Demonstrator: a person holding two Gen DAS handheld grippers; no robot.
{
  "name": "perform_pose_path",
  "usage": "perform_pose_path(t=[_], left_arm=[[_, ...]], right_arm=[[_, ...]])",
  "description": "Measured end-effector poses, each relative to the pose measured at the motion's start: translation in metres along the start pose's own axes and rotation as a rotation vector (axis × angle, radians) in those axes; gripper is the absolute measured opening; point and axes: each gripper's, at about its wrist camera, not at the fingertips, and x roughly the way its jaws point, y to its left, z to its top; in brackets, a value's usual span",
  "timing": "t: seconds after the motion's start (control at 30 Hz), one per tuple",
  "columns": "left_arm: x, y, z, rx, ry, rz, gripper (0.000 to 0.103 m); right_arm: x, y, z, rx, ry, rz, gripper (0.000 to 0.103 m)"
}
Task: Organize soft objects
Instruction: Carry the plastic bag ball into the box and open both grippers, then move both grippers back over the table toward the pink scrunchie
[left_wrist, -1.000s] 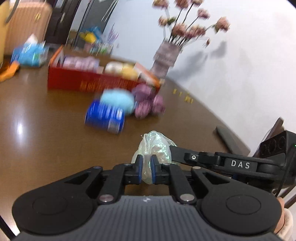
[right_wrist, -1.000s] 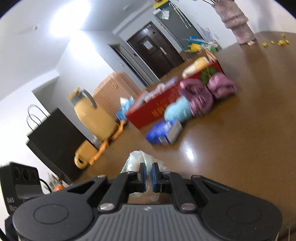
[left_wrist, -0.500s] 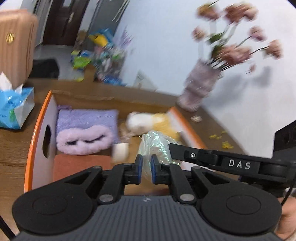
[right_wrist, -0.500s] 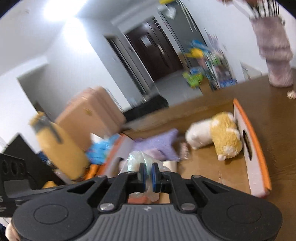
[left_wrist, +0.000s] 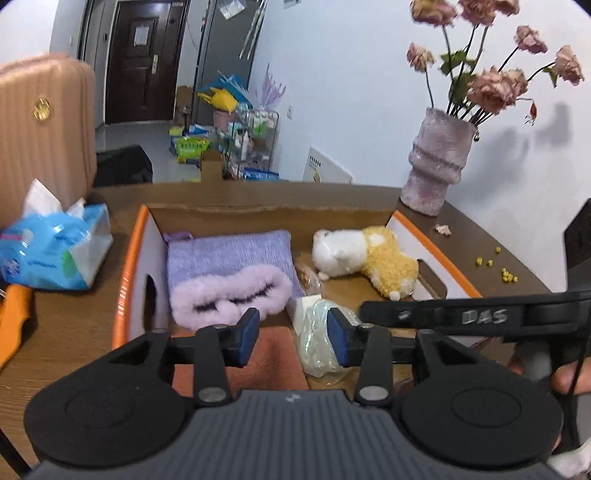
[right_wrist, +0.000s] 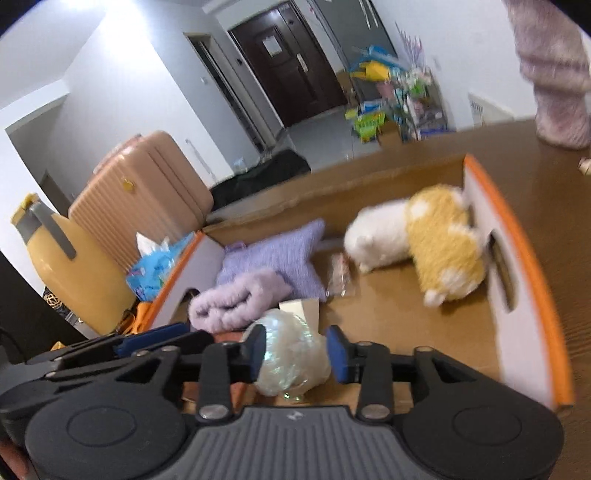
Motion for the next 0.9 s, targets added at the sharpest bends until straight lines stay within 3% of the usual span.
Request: perform_pose_path(t=[0.17,0.33,0.37,0.4,0.47,0.6,0.7,0.9], left_arm=[[-0.052,-0.008,-0.008,0.054,-0.085,0.044,0.052],[-0.112,-0.019,-0.034,0.096,-0.158,0.108,0.065],[-0.124,-0.021,-0.042,0.098,-0.173,0.107,0.072],[-0.136,-0.023,-0.053,0.093,-0.19,0.109,0.078],[-0.156,-0.031,-0.078,0.086,-0.221,0.14,0.081],[-0.183,-0.05,-0.129,0.084,-0.264,0.19,0.089],[-0.201,-0.062,-0.163,0.045,-0.257,0.163,0.097],[-0.221,-0.086,-0.209,0.031,-0.232,0.095,0.101]], right_arm=[[-0.069,0.01,0.002,-0.086,-0.092,-0.024,0.039],[-0.157,0.019,-0.023,-0.188,-0.207,-0.047,0.057],[-0.171,0.02,-0.03,-0.2,-0.225,-0.05,0.059],[-0.184,0.02,-0.04,-0.212,-0.249,-0.055,0.063],[-0.205,0.017,-0.063,-0.231,-0.292,-0.056,0.069],[-0.228,0.008,-0.122,-0.229,-0.355,-0.122,0.069],[-0.237,0.001,-0.17,-0.195,-0.343,-0.134,0.069],[-0.253,-0.002,-0.241,-0.174,-0.332,-0.187,0.074]])
